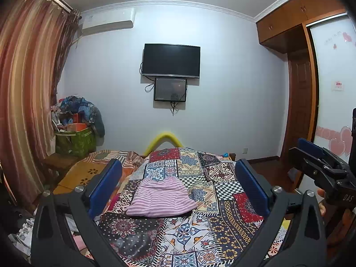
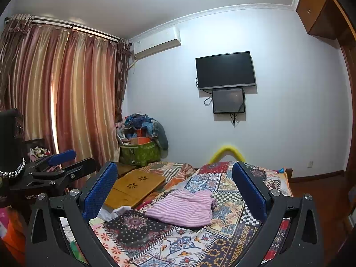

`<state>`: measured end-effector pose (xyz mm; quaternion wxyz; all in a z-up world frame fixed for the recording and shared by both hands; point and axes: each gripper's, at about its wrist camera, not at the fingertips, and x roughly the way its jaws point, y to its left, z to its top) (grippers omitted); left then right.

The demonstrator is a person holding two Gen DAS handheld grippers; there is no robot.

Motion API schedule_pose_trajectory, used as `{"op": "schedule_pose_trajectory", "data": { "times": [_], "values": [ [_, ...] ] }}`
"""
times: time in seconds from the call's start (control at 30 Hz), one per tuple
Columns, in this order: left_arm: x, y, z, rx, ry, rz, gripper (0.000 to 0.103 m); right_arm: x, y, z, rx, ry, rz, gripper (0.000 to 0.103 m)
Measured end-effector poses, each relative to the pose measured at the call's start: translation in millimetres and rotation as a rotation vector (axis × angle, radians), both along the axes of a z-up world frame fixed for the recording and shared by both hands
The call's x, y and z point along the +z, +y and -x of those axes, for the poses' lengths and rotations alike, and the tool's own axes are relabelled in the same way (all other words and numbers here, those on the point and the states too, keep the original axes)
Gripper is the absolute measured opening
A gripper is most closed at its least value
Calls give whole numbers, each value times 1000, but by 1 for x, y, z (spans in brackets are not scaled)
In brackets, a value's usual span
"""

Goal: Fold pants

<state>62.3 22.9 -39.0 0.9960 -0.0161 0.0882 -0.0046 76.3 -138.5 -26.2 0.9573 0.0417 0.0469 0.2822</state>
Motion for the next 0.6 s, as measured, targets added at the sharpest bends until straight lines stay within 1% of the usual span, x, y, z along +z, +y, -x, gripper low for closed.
{"op": "schedule_pose_trajectory", "data": {
  "times": [0.6],
  "values": [
    [-4, -3, -4, -8, 4, 0, 103, 0, -2, -1, 0, 6, 0, 102]
  ]
}}
